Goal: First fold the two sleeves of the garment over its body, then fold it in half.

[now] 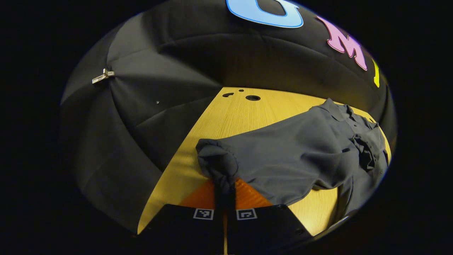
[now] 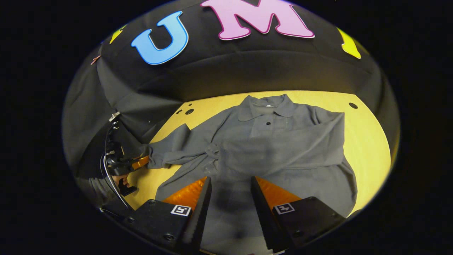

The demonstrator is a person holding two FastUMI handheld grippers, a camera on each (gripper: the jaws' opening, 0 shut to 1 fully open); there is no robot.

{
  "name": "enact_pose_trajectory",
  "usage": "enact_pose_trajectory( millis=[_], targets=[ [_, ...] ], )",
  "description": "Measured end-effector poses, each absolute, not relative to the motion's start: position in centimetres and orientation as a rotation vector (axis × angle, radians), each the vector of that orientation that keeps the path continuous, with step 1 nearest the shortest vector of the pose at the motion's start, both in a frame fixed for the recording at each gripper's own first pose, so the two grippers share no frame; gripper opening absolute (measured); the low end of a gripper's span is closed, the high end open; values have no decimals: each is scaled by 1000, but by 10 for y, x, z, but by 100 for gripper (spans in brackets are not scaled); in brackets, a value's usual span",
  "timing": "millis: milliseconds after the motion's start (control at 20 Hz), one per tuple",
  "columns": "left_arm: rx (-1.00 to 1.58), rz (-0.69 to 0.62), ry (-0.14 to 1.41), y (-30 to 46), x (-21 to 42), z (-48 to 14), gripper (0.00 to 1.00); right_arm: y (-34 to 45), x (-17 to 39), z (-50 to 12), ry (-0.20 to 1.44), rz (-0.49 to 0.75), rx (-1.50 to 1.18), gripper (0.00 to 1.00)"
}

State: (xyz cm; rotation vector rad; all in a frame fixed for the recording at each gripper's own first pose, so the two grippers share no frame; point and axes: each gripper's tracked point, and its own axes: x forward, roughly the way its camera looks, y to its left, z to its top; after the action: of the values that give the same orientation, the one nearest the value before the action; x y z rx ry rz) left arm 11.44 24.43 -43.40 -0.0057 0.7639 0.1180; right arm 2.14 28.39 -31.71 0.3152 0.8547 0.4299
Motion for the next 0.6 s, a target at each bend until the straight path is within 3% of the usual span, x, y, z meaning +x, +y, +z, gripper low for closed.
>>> enact_pose_trajectory(
  millis=[600],
  targets=[
    [8, 99, 517, 174, 111, -287, 6, 221, 15, -322, 827, 346, 355, 70]
  ],
)
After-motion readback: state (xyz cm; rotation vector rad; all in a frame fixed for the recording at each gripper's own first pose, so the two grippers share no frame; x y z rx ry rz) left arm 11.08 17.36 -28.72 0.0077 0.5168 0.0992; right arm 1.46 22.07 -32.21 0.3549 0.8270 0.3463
